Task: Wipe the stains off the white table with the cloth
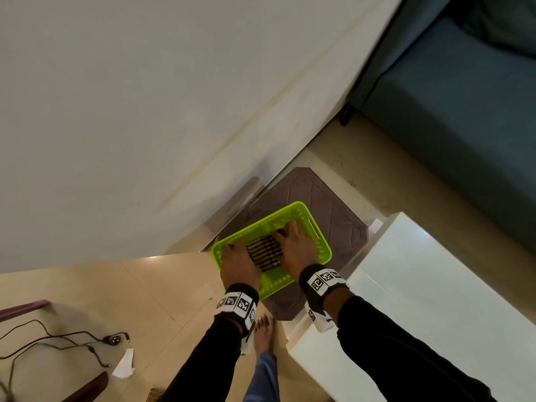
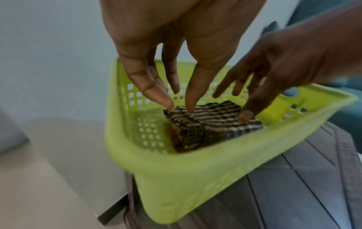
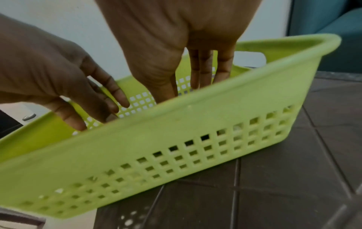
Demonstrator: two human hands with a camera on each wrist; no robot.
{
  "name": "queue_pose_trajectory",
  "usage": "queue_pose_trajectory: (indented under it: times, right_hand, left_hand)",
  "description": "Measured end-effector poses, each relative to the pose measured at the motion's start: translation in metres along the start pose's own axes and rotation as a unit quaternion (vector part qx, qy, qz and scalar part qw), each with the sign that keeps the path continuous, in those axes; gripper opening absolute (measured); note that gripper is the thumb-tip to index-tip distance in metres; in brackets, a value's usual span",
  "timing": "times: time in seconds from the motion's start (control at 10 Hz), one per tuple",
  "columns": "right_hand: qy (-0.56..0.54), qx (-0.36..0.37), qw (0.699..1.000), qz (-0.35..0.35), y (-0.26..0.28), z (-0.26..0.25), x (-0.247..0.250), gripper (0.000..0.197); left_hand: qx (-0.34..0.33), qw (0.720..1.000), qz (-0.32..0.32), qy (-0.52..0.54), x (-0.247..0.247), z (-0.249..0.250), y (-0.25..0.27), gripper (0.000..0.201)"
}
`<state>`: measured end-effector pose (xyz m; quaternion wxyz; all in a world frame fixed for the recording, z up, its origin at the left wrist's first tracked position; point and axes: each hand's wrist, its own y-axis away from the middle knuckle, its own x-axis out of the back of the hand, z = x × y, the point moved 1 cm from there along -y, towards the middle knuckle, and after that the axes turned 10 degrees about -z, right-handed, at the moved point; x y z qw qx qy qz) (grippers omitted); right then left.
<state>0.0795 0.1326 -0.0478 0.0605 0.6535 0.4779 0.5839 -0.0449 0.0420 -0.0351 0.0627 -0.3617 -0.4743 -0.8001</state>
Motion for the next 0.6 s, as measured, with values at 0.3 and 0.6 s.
queue_pose_trajectory:
  times: [0.3, 0.6]
  right_hand:
    - [0.020, 0.006, 0.998, -0.067, -0.014, 0.009, -0.020, 0.049]
    - [0.046, -0.005, 0.999, -0.027, 0.001, 0.003, 0.005, 0.063]
  left_hand:
    - [-0.033, 0.999, -0.024, -0.016, -0.020, -0.002, -0.023, 0.038]
    - [-0.024, 0.993, -0.087, -0.078, 0.001, 0.009, -0.017, 0.080]
